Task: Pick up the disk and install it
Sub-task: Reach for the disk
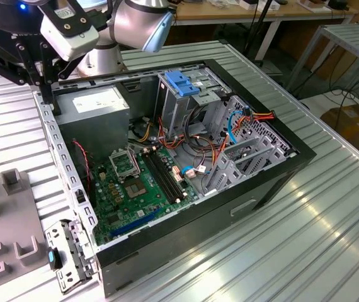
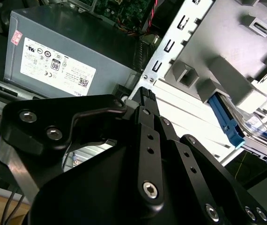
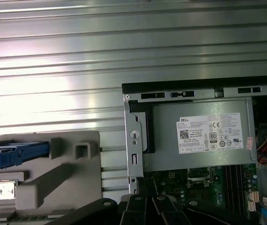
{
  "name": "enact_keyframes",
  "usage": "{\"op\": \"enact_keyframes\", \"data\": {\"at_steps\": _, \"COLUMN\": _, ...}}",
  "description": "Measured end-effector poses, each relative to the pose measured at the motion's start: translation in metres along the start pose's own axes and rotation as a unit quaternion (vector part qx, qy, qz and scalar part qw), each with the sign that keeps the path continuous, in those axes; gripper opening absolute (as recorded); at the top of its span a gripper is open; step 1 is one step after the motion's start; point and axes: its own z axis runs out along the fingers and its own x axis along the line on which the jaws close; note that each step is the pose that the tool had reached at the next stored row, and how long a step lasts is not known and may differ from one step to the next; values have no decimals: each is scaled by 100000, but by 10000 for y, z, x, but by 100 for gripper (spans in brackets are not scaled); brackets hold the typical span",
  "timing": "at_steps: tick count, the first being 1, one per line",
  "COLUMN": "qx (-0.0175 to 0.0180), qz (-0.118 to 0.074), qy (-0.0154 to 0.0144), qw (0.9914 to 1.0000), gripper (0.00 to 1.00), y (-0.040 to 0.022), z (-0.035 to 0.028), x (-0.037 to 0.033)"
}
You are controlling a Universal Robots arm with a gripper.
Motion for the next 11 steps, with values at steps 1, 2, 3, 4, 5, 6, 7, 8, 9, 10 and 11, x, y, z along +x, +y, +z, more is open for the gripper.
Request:
{"op": "enact_keyframes", "data": {"at_steps": 1, "qx": 2, "qz": 2, "qy": 2, "qw": 100000, "gripper": 11, "y": -1, "z": 0, "x": 8}}
{"op": "enact_keyframes", "data": {"at_steps": 2, "qx": -1, "qz": 0, "qy": 0, "qw": 100000, "gripper": 11, "y": -1, "z": 0, "x": 14}}
{"op": "enact_keyframes", "data": {"at_steps": 3, "qx": 0, "qz": 0, "qy": 0, "qw": 100000, "gripper": 11, "y": -2, "z": -1, "x": 22}}
{"op": "enact_keyframes", "data": {"at_steps": 4, "qx": -1, "qz": 1, "qy": -1, "qw": 100000, "gripper": 11, "y": -2, "z": -1, "x": 29}}
{"op": "enact_keyframes", "data": {"at_steps": 5, "qx": -1, "qz": 0, "qy": 0, "qw": 100000, "gripper": 11, "y": -3, "z": -1, "x": 38}}
{"op": "enact_keyframes", "data": {"at_steps": 6, "qx": 0, "qz": 1, "qy": 2, "qw": 100000, "gripper": 11, "y": -3, "z": -1, "x": 45}}
{"op": "enact_keyframes", "data": {"at_steps": 7, "qx": 1, "qz": 2, "qy": 1, "qw": 100000, "gripper": 11, "y": -4, "z": -2, "x": 54}}
{"op": "enact_keyframes", "data": {"at_steps": 8, "qx": 3, "qz": 1, "qy": 2, "qw": 100000, "gripper": 11, "y": -5, "z": -2, "x": 60}}
{"op": "enact_keyframes", "data": {"at_steps": 9, "qx": 3, "qz": 0, "qy": 4, "qw": 100000, "gripper": 11, "y": -5, "z": -2, "x": 69}}
{"op": "enact_keyframes", "data": {"at_steps": 10, "qx": 2, "qz": -5, "qy": 2, "qw": 100000, "gripper": 11, "y": -6, "z": -2, "x": 76}}
{"op": "enact_keyframes", "data": {"at_steps": 11, "qx": -1, "qz": -3, "qy": 1, "qw": 100000, "gripper": 11, "y": -7, "z": -2, "x": 87}}
